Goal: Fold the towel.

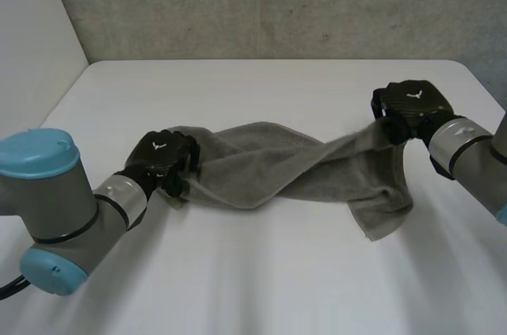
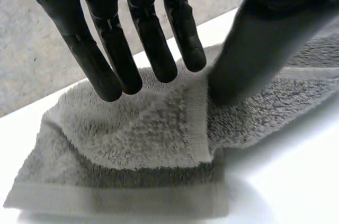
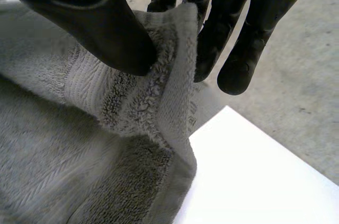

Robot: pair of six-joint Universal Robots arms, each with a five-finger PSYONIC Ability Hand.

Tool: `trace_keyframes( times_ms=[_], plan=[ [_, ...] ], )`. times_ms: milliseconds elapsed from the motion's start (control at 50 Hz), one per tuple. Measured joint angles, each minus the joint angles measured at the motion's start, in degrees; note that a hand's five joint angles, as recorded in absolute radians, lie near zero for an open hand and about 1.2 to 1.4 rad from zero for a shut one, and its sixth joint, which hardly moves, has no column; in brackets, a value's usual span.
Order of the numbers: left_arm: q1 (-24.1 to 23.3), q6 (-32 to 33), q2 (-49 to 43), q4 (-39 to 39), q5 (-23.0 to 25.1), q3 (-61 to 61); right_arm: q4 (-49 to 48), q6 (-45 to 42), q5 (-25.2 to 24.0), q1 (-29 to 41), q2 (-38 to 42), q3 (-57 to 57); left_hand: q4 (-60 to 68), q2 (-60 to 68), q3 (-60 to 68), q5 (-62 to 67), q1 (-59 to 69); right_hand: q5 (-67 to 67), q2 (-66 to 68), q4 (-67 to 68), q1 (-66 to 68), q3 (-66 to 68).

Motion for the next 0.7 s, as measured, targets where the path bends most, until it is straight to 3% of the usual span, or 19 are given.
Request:
trace_keyframes(
  times_ms=[100, 300, 700],
  plan=[
    [-0.03, 0.05, -2.31, 0.74, -2.55, 0.52, 0.01, 0.51, 0.38, -1.18, -1.08, 0.26, -11.01, -11.41, -11.85, -12.30, -10.96, 0.00, 0.00, 0.00, 0.00, 0.24],
    [-0.09, 0.06, -4.93, 2.88, -8.04, 2.86, 0.37, 0.20, 0.57, -3.30, -2.84, -0.14, -11.33, -11.73, -12.56, -13.30, -11.61, 0.00, 0.00, 0.00, 0.00, 0.24],
    [-3.78, 0.83, -6.66, 3.78, -8.91, 7.03, -0.04, 2.78, 0.82, -4.67, -11.59, 1.88, -9.56, -9.98, -9.69, -9.73, -9.16, 0.00, 0.02, 0.11, 0.01, 0.25]
  ],
)
